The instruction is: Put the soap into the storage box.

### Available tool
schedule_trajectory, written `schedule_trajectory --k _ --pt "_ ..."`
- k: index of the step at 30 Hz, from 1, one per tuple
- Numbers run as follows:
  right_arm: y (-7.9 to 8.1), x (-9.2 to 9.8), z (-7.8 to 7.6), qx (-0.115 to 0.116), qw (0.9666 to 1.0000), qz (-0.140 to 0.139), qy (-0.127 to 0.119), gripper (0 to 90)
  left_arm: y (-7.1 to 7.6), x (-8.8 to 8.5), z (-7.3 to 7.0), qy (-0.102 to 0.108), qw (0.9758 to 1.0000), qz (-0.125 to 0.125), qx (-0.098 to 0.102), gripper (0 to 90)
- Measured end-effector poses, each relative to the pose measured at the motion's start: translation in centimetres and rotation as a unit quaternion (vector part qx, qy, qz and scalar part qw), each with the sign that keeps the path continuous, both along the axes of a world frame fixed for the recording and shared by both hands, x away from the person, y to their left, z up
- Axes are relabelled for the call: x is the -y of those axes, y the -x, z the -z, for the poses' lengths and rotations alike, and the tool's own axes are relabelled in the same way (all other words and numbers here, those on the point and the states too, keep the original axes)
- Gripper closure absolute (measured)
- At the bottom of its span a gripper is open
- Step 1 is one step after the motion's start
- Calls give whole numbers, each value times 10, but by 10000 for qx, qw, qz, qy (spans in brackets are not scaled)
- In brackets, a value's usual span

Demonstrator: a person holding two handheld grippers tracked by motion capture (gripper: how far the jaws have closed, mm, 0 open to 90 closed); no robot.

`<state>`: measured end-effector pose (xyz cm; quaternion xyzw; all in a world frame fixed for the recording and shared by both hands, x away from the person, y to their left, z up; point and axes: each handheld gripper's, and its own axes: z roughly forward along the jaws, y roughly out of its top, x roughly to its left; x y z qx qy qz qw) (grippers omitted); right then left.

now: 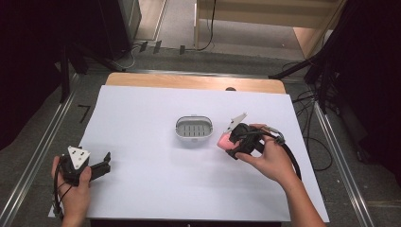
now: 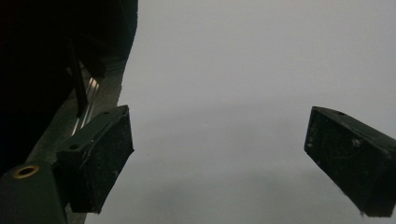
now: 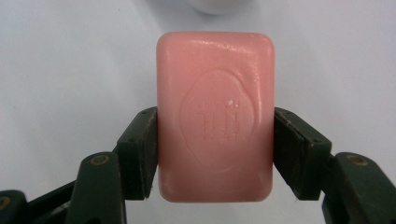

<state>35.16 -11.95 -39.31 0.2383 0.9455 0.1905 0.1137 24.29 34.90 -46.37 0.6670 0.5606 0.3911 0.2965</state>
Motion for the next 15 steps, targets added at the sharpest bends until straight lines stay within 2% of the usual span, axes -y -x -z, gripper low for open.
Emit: schedule_trajectory --k 10,15 --pt "-5 -12 -6 104 9992 -385 -46 387 0 -1 0 23 10000 -3 22 86" --pt "-7 -17 -10 145 9987 -485 -38 388 0 -1 0 25 10000 -7 27 86"
